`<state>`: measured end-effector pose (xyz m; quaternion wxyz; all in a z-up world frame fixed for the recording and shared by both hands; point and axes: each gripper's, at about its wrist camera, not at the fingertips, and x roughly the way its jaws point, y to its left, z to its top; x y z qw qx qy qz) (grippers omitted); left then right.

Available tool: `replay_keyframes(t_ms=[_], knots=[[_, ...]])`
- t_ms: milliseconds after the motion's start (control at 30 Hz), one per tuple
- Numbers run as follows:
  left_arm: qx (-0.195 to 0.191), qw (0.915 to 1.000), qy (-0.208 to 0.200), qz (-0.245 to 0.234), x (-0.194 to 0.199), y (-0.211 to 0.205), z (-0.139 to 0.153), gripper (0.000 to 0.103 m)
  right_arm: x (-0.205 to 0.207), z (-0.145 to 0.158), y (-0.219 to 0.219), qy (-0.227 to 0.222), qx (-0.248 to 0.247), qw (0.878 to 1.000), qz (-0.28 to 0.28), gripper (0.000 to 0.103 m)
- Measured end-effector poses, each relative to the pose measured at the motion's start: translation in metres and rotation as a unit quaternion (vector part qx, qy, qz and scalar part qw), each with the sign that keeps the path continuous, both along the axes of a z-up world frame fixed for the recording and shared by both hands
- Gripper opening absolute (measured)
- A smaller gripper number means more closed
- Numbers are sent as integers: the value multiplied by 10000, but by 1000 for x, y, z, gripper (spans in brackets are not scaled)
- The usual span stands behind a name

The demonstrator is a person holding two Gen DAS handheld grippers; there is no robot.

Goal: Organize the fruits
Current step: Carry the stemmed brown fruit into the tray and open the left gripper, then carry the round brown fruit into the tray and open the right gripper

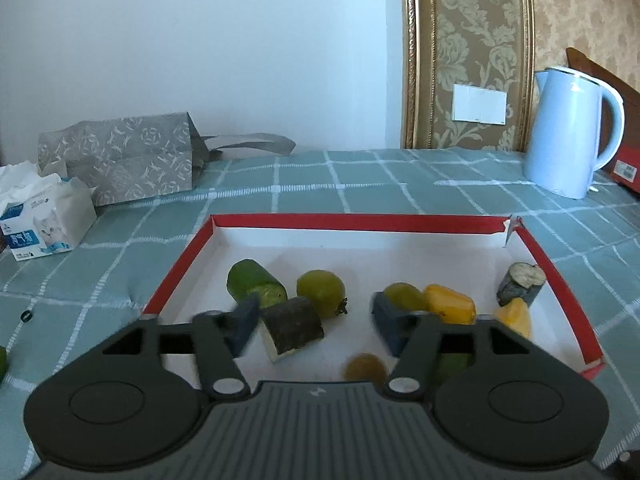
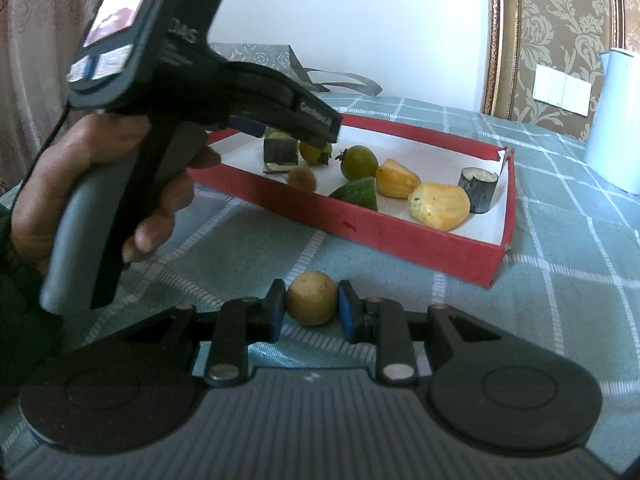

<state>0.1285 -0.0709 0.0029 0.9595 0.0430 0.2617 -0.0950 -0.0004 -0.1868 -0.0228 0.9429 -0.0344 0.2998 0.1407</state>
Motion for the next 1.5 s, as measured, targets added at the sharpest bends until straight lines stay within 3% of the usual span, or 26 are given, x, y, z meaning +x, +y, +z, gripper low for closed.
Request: replay_keyframes(t_ms=[33, 200, 467, 700, 933, 1233, 1500], knots=[[9, 10000, -43, 14, -1, -1, 0, 77, 0, 0, 0, 1, 1, 10000, 0, 26], [167, 9997, -106, 144, -1, -2, -4, 77, 0, 0, 0, 4, 9, 10000, -1, 26], [-22, 9969, -561, 551, -40, 31, 1, 77, 0, 0, 0, -6, 38, 10000, -19, 26], [18, 9976, -183, 671, -64, 50, -13, 77, 0, 1, -2, -6, 47, 10000, -54, 26], [-277, 9967, 483, 594, -70, 68, -31, 77, -1, 2, -4, -66, 73, 9998, -156, 26], [153, 9970, 407, 643, -73, 56, -37, 77, 0, 2, -11, -93, 76, 9988, -478, 26], [-18, 9963, 503, 692, -70, 61, -38, 82, 0, 30, -24, -478, -98, 9963, -710, 26]])
